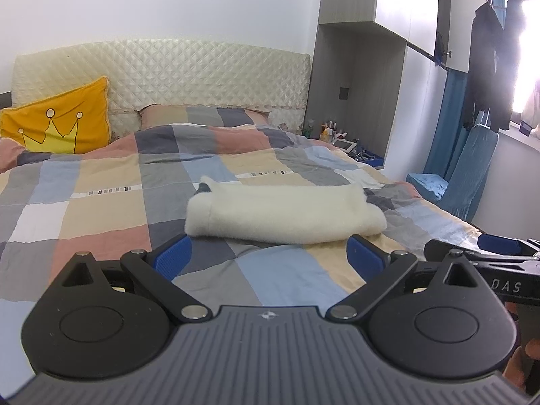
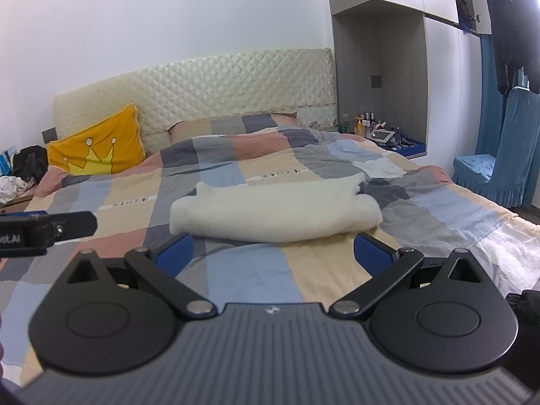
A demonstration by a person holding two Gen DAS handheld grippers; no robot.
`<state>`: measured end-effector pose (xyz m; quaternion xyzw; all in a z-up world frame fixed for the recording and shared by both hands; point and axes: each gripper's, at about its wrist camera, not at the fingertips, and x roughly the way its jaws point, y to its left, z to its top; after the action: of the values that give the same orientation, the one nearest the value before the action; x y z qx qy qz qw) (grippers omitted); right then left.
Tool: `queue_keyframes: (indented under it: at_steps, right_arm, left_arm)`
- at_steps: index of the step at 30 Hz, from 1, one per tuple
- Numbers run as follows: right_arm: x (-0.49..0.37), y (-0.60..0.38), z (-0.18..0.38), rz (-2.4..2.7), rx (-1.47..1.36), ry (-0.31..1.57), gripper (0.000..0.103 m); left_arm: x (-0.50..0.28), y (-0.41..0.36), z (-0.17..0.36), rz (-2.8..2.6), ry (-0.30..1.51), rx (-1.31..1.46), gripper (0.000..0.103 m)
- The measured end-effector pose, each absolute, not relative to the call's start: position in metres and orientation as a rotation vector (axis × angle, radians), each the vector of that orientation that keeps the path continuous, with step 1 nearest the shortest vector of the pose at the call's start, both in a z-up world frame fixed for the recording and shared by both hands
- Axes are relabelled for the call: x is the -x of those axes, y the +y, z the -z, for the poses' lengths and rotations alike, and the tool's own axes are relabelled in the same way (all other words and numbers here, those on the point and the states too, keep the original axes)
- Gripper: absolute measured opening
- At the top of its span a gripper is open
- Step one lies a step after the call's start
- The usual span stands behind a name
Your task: Fold large clothes
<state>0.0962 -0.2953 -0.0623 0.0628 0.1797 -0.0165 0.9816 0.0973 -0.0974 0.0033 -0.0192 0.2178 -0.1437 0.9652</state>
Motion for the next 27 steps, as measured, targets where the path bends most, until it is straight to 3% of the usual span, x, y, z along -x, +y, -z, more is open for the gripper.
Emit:
queue_keyframes:
  at_steps: [27]
  right_arm:
    - [-0.0934,-0.2958,0.0598,0.039,-0.111,0.359,0.103]
  left_arm:
    - [-0.0970,-0.0956,-0.0014,0.293,0.435,0.030,0.101]
